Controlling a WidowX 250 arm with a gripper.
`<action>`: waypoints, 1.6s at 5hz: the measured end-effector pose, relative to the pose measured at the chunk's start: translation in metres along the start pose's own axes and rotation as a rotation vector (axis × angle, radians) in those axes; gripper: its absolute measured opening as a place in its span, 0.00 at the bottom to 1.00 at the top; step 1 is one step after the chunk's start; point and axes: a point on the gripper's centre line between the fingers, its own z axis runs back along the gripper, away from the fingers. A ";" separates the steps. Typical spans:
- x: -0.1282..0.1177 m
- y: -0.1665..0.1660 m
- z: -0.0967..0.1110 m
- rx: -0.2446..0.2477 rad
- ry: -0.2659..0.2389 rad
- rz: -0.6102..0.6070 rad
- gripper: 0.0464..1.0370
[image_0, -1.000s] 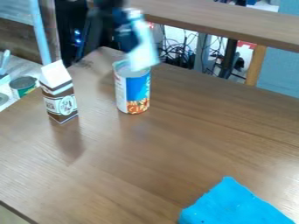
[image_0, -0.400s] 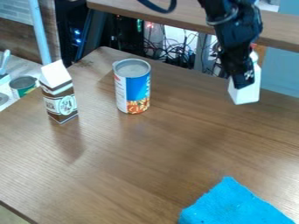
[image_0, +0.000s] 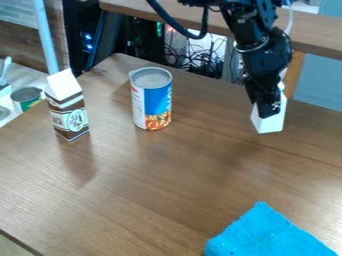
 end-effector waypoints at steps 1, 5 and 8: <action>-0.016 0.006 -0.018 -0.037 0.033 0.042 0.60; -0.009 0.003 0.033 -0.070 -0.132 0.076 0.97; -0.029 -0.025 0.178 -0.036 -0.145 0.313 0.96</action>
